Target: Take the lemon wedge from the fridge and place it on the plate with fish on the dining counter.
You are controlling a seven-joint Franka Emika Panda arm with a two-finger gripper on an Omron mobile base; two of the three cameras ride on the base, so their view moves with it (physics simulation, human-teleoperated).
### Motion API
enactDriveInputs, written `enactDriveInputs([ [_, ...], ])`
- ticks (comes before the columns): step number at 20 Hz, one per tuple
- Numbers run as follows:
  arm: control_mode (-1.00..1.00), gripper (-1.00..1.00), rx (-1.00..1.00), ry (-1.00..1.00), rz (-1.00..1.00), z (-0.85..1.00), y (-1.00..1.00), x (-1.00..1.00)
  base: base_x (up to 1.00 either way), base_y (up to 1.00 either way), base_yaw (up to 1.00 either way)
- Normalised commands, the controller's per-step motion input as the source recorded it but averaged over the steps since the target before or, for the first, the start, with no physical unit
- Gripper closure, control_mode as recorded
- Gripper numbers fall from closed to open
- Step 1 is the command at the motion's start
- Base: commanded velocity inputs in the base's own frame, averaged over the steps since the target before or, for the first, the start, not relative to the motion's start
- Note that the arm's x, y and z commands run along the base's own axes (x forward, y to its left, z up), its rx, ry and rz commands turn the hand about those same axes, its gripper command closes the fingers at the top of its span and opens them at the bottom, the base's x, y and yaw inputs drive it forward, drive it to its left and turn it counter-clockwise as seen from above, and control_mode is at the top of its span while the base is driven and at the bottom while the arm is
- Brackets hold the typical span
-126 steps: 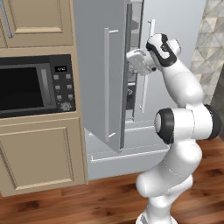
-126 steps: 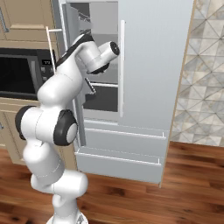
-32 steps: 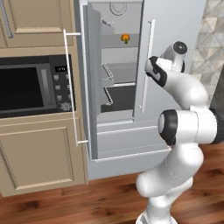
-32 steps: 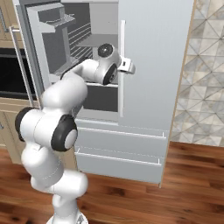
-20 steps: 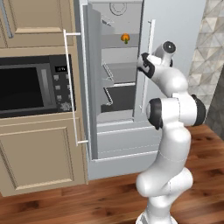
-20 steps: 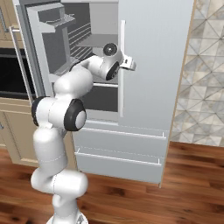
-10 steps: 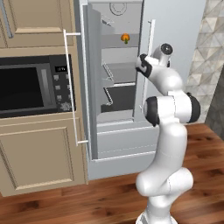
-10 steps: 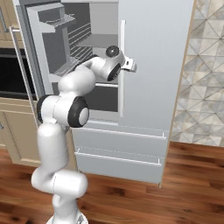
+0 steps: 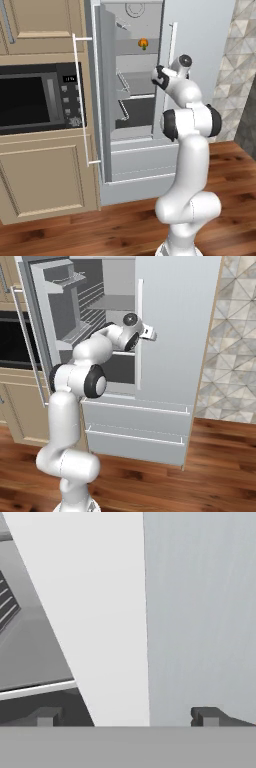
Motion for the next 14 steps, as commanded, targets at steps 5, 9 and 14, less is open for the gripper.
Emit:
enactDriveInputs([
  [5, -1.0, -1.0, 0.0, -0.06, 0.01, -0.2, 0.0, 0.44, 0.0, 0.0, 0.0],
  [9, -1.0, 1.0, 0.0, -0.05, 0.0, -0.04, 0.0, 0.14, 0.0, 0.0, 0.0],
  [14, -1.0, 1.0, 0.0, 0.0, 0.0, 0.0, 0.0, 0.0, 0.0, 0.0, 0.0],
])
